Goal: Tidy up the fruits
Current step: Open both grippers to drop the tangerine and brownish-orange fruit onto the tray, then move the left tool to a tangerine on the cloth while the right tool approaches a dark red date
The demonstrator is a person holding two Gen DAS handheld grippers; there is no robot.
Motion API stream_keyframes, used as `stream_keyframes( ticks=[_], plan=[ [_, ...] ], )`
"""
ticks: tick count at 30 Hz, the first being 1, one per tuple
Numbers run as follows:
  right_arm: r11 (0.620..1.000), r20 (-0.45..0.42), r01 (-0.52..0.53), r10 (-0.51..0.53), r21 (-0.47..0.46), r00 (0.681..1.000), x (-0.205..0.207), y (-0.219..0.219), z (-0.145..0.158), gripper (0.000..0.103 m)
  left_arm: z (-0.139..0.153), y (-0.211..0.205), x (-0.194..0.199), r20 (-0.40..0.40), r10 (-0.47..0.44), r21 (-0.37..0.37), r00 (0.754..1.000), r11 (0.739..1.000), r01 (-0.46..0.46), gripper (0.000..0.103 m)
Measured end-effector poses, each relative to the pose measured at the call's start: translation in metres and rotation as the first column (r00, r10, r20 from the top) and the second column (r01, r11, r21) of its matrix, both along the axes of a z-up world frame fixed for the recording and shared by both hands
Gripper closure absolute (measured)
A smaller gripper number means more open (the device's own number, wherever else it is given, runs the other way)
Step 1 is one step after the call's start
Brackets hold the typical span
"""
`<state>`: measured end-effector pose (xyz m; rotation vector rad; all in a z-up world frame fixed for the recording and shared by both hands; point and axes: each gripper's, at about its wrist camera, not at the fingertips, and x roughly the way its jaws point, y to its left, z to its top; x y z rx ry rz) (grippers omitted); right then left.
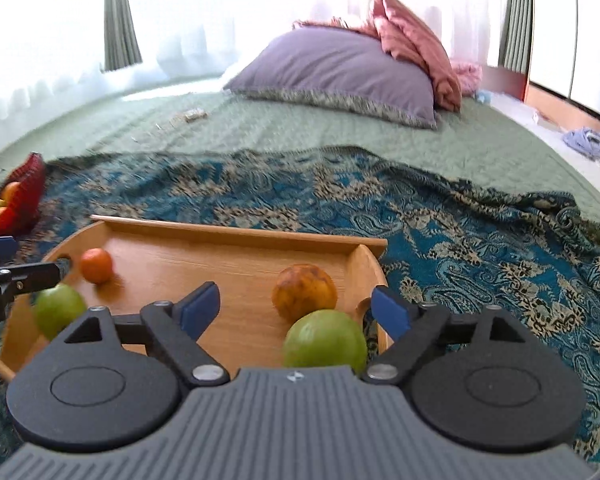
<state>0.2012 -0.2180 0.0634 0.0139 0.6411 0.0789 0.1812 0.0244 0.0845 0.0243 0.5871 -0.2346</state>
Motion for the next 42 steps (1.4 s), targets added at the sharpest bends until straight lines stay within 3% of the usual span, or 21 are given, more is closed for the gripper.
stream_keyframes(
  ticks=[7, 15, 29, 42],
  plan=[
    [0.997, 0.116, -0.051, 0.058, -0.063, 0.992, -0.055, 0.013, 0.002, 0.001, 0.000, -0.004, -0.054, 0.029, -0.009, 0.003, 1.000, 1.000, 0.009, 0.002],
    [0.993, 0.196, -0.087, 0.102, -0.083, 0.975, -0.105, 0.018, -0.009, 0.000, -0.013, -0.009, -0.097, 0.020, -0.012, -0.031, 1.000, 0.999, 0.013, 0.001],
    [0.999, 0.190, -0.045, 0.048, -0.018, 0.981, -0.143, 0.002, -0.041, 0.000, -0.038, -0.023, -0.135, 0.011, -0.024, -0.027, 1.000, 0.999, 0.024, 0.001],
    [0.999, 0.187, -0.030, 0.036, -0.036, 0.982, -0.169, 0.008, -0.070, 0.000, -0.062, -0.031, -0.163, 0.029, 0.000, -0.014, 1.000, 1.000, 0.001, 0.000]
  ],
)
